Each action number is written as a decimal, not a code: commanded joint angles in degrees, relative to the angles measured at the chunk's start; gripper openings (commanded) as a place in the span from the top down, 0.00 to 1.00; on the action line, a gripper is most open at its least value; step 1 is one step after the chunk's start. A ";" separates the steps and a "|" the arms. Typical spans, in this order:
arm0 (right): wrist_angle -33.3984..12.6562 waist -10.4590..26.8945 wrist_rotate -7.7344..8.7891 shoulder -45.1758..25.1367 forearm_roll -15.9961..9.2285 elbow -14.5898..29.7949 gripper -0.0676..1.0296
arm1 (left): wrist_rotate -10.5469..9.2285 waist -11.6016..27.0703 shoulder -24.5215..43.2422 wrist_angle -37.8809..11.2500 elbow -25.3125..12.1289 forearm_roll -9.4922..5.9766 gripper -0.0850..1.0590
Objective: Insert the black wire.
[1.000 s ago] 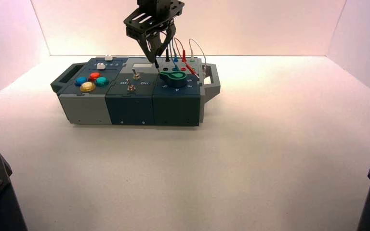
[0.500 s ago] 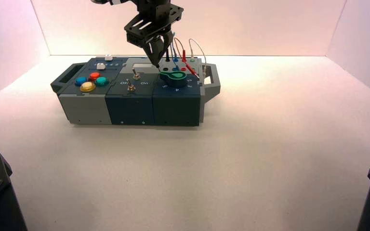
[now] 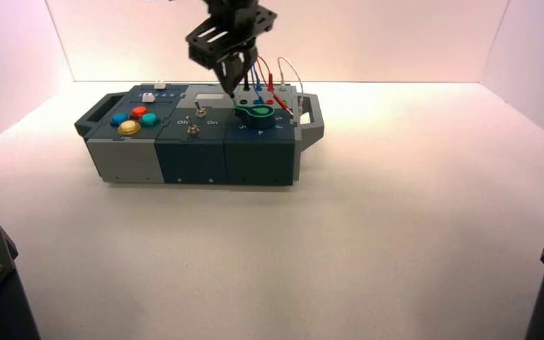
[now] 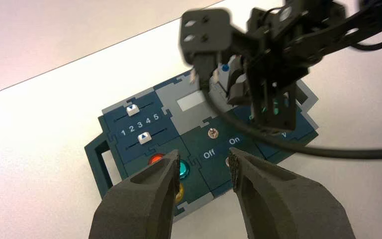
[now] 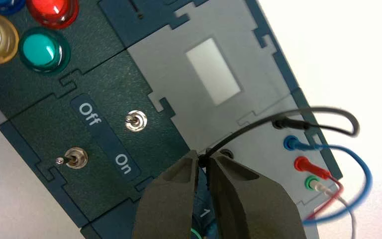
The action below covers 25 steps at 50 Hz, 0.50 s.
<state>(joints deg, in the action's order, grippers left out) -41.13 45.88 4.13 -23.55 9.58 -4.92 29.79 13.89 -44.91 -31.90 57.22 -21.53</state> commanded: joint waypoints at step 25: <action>14.50 -3.34 -1.14 9.14 -1.23 -9.32 0.96 | 0.26 -0.09 0.09 1.67 -0.53 -0.09 0.46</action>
<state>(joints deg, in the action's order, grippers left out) -27.60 42.80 3.16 -17.05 8.61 -14.68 29.79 13.97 -44.91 -30.85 57.30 -21.45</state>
